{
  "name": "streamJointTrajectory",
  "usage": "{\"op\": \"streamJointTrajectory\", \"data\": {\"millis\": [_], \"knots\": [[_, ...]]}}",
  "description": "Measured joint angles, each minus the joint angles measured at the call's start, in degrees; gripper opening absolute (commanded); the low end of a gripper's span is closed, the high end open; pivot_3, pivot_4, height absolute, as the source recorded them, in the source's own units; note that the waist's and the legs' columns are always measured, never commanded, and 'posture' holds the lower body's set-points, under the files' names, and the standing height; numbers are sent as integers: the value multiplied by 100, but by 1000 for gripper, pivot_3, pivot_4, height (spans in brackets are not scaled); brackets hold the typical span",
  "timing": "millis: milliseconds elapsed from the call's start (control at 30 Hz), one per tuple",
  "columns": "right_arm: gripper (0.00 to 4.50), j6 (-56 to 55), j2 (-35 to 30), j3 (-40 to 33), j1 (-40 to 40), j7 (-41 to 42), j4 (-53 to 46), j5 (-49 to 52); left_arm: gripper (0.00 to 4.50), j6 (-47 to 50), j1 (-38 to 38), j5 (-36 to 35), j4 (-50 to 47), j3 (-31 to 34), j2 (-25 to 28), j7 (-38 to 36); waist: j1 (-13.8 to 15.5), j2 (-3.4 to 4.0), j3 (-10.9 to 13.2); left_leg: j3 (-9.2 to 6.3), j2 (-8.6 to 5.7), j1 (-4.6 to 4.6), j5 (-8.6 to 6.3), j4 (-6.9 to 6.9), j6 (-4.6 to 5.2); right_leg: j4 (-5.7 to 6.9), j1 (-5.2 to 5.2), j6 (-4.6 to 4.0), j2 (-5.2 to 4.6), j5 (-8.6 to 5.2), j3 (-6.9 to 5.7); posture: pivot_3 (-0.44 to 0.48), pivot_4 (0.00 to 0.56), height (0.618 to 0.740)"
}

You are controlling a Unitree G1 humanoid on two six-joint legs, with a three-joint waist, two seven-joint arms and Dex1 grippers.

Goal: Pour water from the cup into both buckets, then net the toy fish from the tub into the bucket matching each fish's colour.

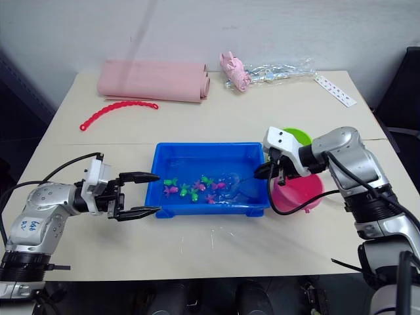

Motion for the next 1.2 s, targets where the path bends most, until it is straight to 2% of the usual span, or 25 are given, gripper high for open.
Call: {"op": "streamJointTrajectory", "data": {"millis": [400,700,900,1000,1067,1200], "knots": [[0,-150,34,-568,513,-24,-9,555,4489,-1,-18,-1,58,114,140,-19,5,0,0,0,0,0,0,-1,0,-1,1,0,0,0,0,0,150,740],[0,-619,-98,-1446,1189,-64,-504,1111,4489,378,-298,-312,38,452,133,144,18,0,0,-1,0,0,0,-1,0,-3,3,0,0,0,-1,0,150,740],[0,-1007,-83,-2391,2232,-505,-1312,1514,4489,707,-428,-491,4,545,184,190,20,0,0,-2,0,0,0,-4,0,-3,5,0,0,0,-3,0,150,740],[0,-1021,-74,-2575,2500,-676,-1532,1614,4489,771,-436,-542,-10,547,182,179,14,0,0,0,0,0,0,-3,0,-4,5,0,1,0,-1,0,150,740],[0,-1112,-62,-2937,2992,-857,-1802,1757,4489,886,-428,-603,-237,529,113,187,24,0,0,-1,0,0,0,-7,0,-7,6,0,1,0,-1,0,150,740],[0,-1141,20,-3281,3356,-1135,-2082,2027,4489,943,-484,-680,-385,470,-73,255,31,0,0,-1,0,1,0,-1,0,-6,9,0,1,0,-1,0,150,740]]}}
